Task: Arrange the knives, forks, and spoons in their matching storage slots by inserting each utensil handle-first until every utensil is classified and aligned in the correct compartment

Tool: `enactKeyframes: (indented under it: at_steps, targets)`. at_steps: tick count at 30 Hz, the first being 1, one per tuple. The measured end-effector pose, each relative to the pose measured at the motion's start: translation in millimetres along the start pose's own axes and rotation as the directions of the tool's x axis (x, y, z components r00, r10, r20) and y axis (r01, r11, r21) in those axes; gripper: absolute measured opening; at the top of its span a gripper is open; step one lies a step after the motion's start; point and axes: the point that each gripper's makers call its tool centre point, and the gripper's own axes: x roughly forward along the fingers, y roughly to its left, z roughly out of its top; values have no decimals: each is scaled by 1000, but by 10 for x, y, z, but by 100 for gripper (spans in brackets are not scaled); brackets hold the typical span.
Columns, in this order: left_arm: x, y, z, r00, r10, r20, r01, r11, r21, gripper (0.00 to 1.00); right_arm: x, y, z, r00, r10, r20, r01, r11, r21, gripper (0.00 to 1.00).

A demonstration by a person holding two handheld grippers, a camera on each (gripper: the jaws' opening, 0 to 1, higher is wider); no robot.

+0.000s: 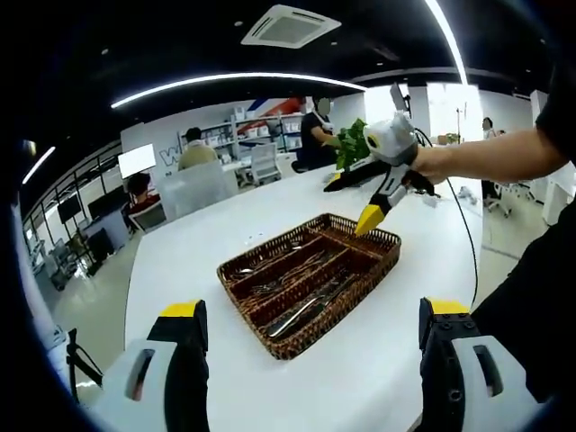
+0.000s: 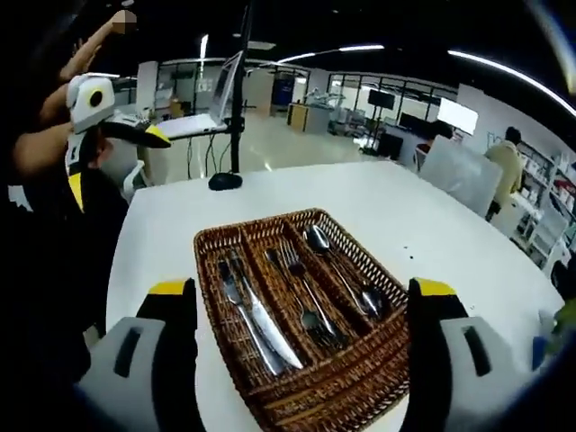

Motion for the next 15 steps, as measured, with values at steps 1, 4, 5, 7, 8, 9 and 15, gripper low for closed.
enactKeyframes:
  at_steps: [1,4,5,7,8,9,15]
  targets:
    - [9,26,48,1000,-4,27,4,1000,-20,99,-53,-16,-65,999,-16,-29,16,1000,17,100]
    - [-12,74,138,999,2,53,-1,999,-33,99,-258,1,-45,999,-41,13,41,997,66,100]
    - [-13,89,161,998,5,58,-3,999,-36,99,-311,-4,-57,998,-55,11,54,996,71,100]
    - [-7,99,197,998,5,60,-3,999,-37,99,-434,-15,-102,996,-84,8,84,994,69,100]
    - [-2,97,208,998,3,60,-1,999,-37,99,-509,32,-122,996,-84,13,82,993,79,100]
    - [5,85,220,998,0,60,2,999,-34,99,-552,79,-123,997,-75,29,72,993,95,100]
    - [21,31,271,997,-14,76,17,999,-36,99,-806,206,-252,992,-126,26,123,989,83,100]
